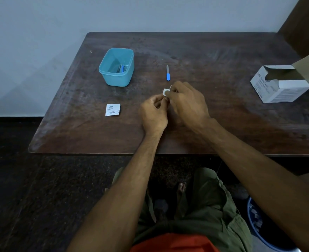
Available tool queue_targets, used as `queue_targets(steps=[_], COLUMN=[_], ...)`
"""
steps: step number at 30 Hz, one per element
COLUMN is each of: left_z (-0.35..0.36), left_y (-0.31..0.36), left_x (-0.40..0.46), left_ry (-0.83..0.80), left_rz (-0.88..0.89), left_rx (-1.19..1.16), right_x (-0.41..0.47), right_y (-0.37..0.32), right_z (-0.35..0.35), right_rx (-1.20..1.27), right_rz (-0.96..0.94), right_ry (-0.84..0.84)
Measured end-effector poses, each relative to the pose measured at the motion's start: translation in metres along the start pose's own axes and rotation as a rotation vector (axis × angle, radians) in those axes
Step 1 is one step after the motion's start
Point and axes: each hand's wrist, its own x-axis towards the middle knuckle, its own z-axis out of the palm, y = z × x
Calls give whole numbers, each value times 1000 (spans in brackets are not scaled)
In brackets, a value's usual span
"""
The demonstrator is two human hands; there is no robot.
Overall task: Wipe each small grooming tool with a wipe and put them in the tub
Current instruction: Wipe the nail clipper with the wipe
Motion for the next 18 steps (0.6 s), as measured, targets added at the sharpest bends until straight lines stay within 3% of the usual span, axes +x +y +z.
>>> queue_targets(steps=[4,6,14,18], left_z=[1,2,2,3], left_y=[-1,-2,1,-1], left_x=[0,0,-1,0], left_ry=[3,-7,34,1], left_rz=[22,7,62,20], left_rx=[27,-6,9,-31], right_x=[4,12,6,15], right_y=[2,7,-5,4], right_z=[-6,-10,-3,-13], right_rx=[50,5,-149,-52], right_rz=[71,108,21,110], right_ry=[33,-27,-57,-106])
